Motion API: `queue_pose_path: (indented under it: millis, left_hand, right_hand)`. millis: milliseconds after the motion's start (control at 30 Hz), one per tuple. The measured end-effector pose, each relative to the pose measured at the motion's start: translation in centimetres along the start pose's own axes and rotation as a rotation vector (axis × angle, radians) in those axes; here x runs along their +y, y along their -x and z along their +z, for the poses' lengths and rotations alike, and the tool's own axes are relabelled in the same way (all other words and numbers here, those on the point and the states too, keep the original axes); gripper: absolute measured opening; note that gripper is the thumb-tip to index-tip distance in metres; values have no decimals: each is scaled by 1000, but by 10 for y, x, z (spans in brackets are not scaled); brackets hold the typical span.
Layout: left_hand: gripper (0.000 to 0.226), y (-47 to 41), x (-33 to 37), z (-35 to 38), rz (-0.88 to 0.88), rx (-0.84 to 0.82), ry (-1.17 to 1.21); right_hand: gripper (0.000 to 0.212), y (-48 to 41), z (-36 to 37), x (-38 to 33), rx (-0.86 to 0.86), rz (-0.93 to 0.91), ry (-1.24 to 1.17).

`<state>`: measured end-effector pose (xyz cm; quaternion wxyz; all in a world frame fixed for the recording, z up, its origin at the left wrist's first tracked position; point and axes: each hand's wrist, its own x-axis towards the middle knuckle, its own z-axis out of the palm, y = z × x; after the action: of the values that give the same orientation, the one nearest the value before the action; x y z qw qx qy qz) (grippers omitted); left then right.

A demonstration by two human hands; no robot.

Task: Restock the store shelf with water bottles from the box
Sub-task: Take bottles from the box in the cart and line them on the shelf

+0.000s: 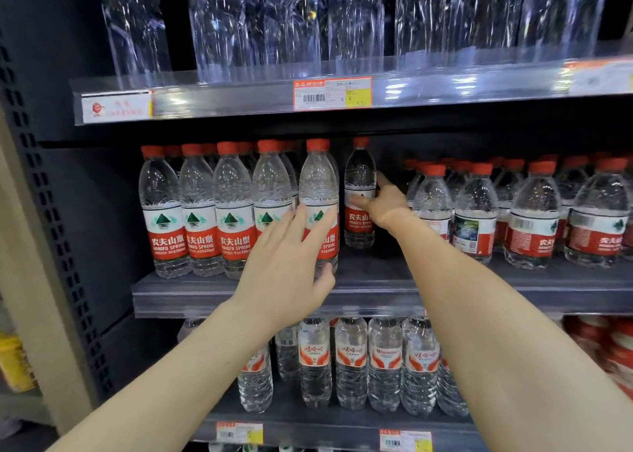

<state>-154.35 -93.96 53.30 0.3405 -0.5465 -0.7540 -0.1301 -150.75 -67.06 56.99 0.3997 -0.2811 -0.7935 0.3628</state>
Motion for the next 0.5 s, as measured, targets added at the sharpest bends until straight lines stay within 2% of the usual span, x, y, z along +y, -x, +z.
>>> queue_pose_path:
  millis: [167, 500]
  left_hand:
    - [77, 6, -12, 3, -13, -48, -13]
    - [73, 5, -17, 3, -20, -27, -4]
  right_hand:
    - [70, -6, 0, 1, -14, -5, -27]
    - [76, -13, -1, 1, -63, 66, -26]
